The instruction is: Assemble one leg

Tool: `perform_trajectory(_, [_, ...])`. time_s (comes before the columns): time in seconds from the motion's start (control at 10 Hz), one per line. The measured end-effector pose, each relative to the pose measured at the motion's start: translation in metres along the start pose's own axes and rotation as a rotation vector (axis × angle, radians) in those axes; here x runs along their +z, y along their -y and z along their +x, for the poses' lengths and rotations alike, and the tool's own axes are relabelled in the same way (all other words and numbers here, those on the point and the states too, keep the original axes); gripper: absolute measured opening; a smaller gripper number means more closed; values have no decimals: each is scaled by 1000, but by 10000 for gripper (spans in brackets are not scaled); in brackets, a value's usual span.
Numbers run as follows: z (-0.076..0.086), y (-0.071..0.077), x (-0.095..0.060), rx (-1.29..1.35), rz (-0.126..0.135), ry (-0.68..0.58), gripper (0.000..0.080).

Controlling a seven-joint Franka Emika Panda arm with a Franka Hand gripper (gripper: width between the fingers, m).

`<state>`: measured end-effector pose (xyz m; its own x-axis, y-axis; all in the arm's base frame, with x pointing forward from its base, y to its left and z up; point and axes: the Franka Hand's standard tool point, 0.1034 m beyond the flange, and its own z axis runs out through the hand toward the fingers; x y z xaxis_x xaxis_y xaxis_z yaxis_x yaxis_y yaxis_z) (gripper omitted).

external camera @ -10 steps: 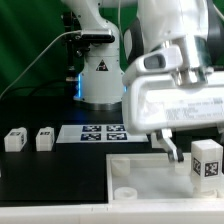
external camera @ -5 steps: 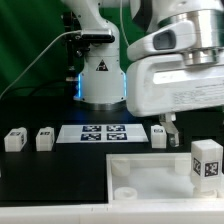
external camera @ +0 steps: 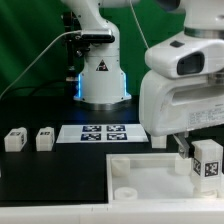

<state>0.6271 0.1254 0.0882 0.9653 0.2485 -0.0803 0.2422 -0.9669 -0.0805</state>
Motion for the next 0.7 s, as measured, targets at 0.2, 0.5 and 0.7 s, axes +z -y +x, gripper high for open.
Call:
perform_trajectory(0.2, [-1, 3, 9, -2, 2, 4, 649])
perform_trajectory(0.5, [-2, 4, 10, 40, 2, 5, 473])
perform_trajectory(0.7, [-2, 0, 10, 197, -2, 5, 316])
